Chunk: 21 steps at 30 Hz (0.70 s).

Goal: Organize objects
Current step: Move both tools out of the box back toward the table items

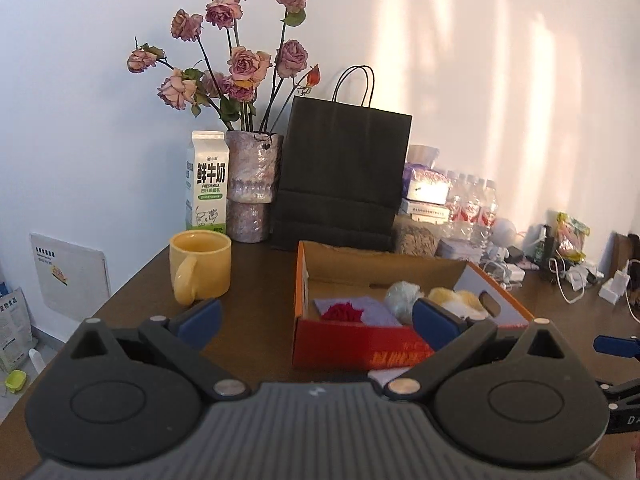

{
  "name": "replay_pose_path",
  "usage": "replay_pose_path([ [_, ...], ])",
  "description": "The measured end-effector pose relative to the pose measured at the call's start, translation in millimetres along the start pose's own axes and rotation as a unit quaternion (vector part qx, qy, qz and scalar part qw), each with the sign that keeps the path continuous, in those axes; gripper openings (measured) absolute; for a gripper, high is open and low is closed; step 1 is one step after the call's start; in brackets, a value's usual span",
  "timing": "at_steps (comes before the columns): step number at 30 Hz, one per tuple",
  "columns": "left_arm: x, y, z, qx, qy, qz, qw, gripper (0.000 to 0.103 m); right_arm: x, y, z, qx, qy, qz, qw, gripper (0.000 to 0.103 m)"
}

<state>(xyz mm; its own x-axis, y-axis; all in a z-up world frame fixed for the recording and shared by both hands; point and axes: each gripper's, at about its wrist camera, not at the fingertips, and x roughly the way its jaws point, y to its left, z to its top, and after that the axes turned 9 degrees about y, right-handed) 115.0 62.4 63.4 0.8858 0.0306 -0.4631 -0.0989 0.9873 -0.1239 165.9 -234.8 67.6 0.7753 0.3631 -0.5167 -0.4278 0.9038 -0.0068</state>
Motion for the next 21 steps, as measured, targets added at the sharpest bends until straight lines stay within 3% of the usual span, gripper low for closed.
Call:
replay_pose_path([
  [13, -26.0, 21.6, -45.1, -0.001, 0.041, 0.004, 0.9991, 0.103, -9.0, 9.7, -44.7, 0.001, 0.055, 0.004, 0.998, 0.103],
  [21, -25.0, 24.2, -51.9, 0.006, 0.055, -0.002, 0.9985, 0.103, 4.5, 21.7, -42.2, -0.021, 0.077, 0.024, 0.997, 0.103],
])
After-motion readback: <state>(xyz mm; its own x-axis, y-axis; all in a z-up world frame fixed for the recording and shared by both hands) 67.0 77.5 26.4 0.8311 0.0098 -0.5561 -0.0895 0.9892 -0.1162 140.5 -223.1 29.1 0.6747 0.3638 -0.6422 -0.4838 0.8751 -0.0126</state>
